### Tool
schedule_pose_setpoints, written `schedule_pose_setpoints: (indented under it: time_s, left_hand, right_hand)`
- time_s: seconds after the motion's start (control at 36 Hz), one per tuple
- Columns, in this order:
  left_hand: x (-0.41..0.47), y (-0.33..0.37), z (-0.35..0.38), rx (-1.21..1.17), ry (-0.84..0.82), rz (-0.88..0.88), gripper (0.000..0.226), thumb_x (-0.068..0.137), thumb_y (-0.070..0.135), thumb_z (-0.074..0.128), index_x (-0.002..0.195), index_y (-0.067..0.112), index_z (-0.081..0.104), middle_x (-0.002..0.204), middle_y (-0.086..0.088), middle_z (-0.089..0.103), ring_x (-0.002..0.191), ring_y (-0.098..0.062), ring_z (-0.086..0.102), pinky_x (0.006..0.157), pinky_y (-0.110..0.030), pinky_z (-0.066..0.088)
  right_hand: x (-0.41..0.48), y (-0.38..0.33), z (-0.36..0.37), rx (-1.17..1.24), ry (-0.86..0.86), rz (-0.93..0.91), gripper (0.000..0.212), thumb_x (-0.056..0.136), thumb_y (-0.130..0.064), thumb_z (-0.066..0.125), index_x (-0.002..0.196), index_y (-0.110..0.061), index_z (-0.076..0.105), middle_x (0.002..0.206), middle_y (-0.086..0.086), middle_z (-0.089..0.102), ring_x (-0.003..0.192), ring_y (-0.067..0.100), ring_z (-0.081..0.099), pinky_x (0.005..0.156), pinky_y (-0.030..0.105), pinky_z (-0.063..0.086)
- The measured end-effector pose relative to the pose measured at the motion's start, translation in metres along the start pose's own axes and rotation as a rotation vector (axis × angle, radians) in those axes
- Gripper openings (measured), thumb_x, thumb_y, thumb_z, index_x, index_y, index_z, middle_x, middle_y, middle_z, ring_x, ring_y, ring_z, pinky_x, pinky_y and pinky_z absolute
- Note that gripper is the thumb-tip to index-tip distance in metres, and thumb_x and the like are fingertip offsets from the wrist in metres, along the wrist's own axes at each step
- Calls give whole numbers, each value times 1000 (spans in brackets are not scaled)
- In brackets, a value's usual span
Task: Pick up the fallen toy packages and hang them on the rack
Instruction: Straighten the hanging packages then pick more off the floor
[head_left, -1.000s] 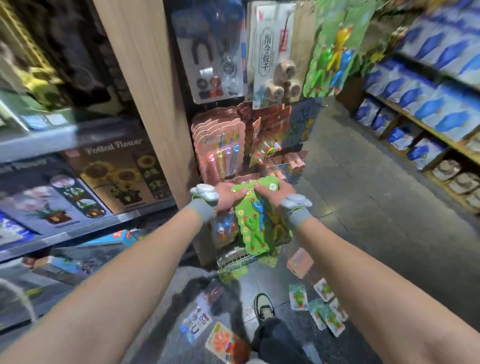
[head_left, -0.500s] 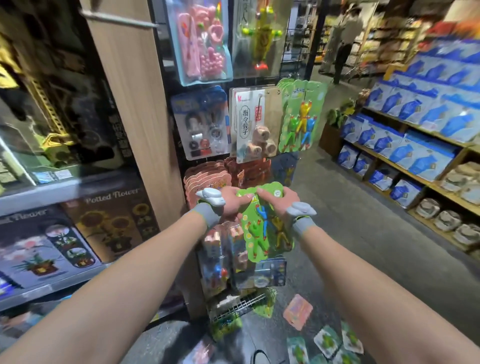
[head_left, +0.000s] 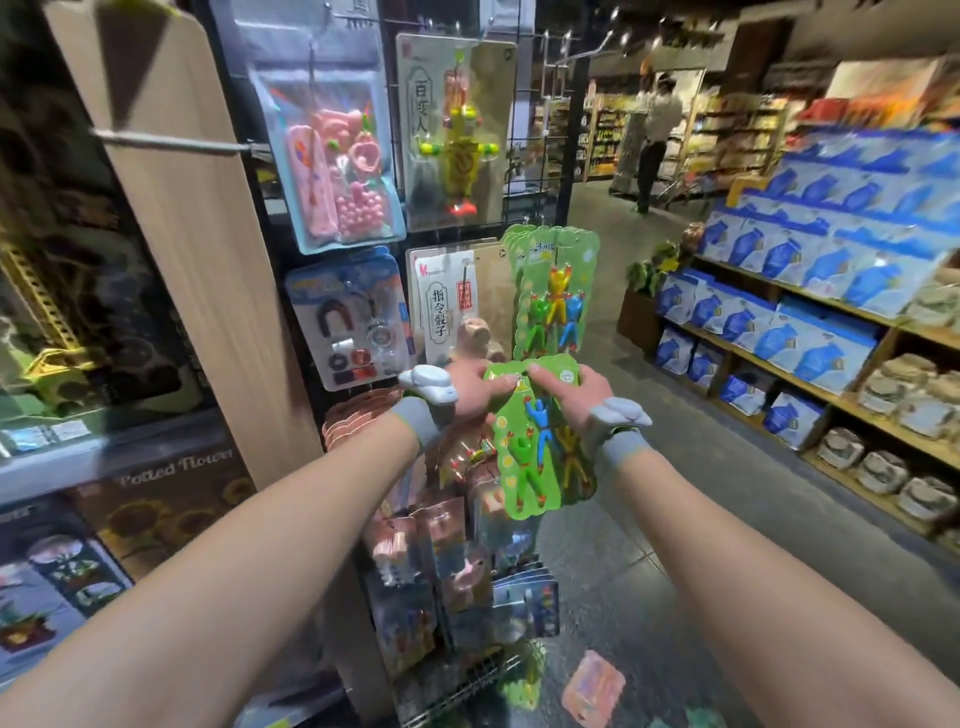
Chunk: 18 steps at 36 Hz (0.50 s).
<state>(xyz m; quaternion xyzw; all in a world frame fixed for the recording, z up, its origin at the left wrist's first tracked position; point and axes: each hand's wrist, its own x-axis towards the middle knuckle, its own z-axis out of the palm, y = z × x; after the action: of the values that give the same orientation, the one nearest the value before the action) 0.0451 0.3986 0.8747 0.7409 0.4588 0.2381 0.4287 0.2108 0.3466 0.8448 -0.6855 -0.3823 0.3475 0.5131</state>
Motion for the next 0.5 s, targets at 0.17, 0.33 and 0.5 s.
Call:
schedule_pose_setpoints:
  time_s: [0.17, 0.33, 0.5]
  left_hand:
    - [19, 49, -10, 121, 85, 143, 31, 95, 41, 60, 92, 12, 69, 71, -1, 68, 58, -15, 61, 55, -20, 47]
    - [26, 86, -20, 93, 159, 167, 34, 97, 38, 59, 81, 8, 61, 58, -1, 58, 31, -1, 46, 35, -14, 34]
    - [32, 109, -27, 173, 248, 179, 56, 93, 52, 57, 118, 3, 64, 105, -15, 72, 90, -31, 69, 75, -33, 52]
  right_hand:
    - [20, -37, -23, 89, 75, -126, 47, 68, -53, 82, 99, -21, 67, 94, -4, 74, 82, 12, 70, 72, 27, 56]
    - [30, -70, -36, 108, 131, -187, 77, 58, -65, 81, 116, -16, 65, 104, -2, 72, 93, 17, 69, 89, 39, 56]
    - [37, -97, -41, 104, 186, -202, 83, 67, -61, 78, 130, -12, 55, 122, 0, 63, 107, 20, 61, 94, 35, 49]
